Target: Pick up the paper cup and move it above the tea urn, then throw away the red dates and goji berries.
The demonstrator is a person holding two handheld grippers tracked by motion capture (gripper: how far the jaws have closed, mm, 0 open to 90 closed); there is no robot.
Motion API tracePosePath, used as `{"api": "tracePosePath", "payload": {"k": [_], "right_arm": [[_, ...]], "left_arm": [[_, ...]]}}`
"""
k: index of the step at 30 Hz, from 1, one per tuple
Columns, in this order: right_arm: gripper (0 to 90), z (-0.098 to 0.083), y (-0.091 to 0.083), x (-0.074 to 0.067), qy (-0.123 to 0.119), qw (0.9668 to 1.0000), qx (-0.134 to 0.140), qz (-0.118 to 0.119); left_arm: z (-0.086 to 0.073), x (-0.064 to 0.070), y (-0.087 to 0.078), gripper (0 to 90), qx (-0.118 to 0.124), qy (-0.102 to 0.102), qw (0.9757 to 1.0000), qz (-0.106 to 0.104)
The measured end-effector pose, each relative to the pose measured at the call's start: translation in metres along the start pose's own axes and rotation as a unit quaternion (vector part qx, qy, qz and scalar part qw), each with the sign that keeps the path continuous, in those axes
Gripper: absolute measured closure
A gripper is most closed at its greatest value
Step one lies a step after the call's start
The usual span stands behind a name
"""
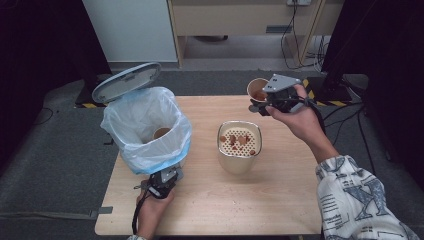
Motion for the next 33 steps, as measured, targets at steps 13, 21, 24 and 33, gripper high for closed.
{"api": "tracePosePath", "payload": {"k": [13,21,24,33], "right_arm": [[31.6,0.004,0.0037,-0.0005,-0.019,0.9998,0.009,0.0],[31.3,0.0094,0.0045,-0.0007,-0.028,0.9995,0.017,0.0],[31.1,0.01,0.0052,-0.0037,-0.043,0.9989,0.019,0.003],[30.9,0.0073,0.0066,-0.0065,-0.089,0.9959,0.016,-0.004]], "left_arm": [[0.0,0.0,-0.0001,88.8,0.0,0.001,1.0,0.0],[0.0001,0.0004,0.0005,88.8,0.004,-0.001,1.0,-0.002],[0.0001,0.0003,0.0005,88.8,0.004,0.0,1.0,-0.002],[0.0001,0.0002,0.0004,88.8,0.004,-0.001,1.0,-0.002]]}}
Point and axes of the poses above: each handheld gripper's, and its own axes: y roughly forward along the jaws, z roughly out of its top, x roughly to its right, the point moved 4 cm from there along y, roughly forward along the jaws, and after that the axes turned 12 degrees about x, right-handed, at the moved point
